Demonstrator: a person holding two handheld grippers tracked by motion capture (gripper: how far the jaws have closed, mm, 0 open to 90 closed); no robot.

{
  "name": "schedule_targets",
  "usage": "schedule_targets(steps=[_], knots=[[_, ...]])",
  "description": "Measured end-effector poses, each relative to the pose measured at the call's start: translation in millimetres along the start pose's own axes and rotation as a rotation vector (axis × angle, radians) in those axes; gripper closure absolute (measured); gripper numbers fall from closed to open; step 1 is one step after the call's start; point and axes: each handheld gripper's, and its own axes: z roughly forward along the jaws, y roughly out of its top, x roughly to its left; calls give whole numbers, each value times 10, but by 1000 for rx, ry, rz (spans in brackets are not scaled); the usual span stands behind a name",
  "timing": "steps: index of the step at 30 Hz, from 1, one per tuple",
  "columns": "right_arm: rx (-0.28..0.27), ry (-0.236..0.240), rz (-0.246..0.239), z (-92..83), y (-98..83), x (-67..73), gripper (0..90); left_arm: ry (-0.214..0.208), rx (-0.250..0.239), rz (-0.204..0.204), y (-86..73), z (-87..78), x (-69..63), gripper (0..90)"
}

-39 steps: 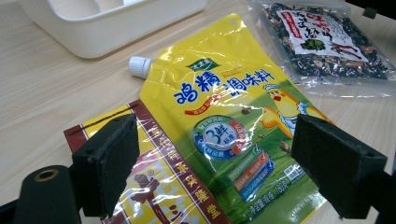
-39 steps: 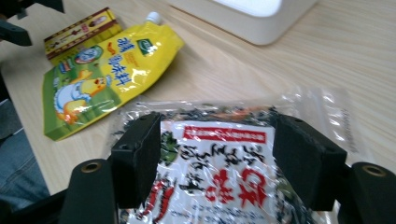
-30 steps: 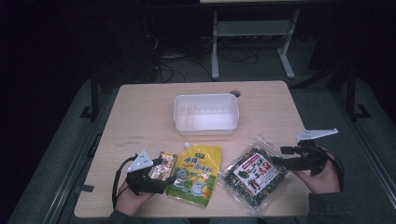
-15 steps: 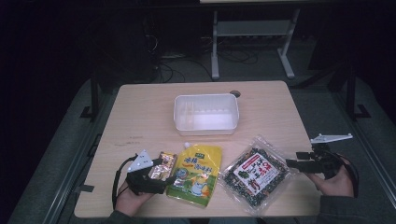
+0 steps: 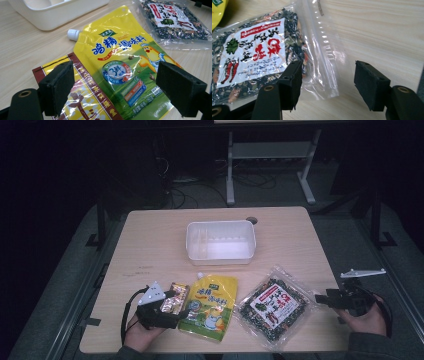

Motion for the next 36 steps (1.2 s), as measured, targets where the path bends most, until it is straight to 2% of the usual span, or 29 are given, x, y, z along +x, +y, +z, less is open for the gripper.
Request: schedule_targets(steps=[17, 23, 24, 26, 27, 29, 32, 36], knots=[[17, 3, 62, 25, -98, -165, 443, -1, 6, 0, -7, 15, -6, 148], [22, 26, 82, 56, -112, -198, 532, -6, 13, 2, -7, 36, -14, 148], [30, 41, 88, 79, -115, -204, 568, -7, 14, 5, -7, 40, -18, 148], [34, 43, 91, 87, -115, -203, 578, -9, 18, 5, -7, 47, -24, 148], [42, 44, 94, 107, -111, -203, 623, -9, 18, 4, -7, 49, -25, 148], [44, 47, 94, 111, -110, -205, 631, -10, 18, 5, -7, 53, -26, 148], [51, 61, 95, 137, -103, -199, 703, -12, 20, 4, -6, 62, -28, 148], [51, 68, 96, 140, -104, -210, 756, -15, 20, 2, -4, 71, -42, 148]])
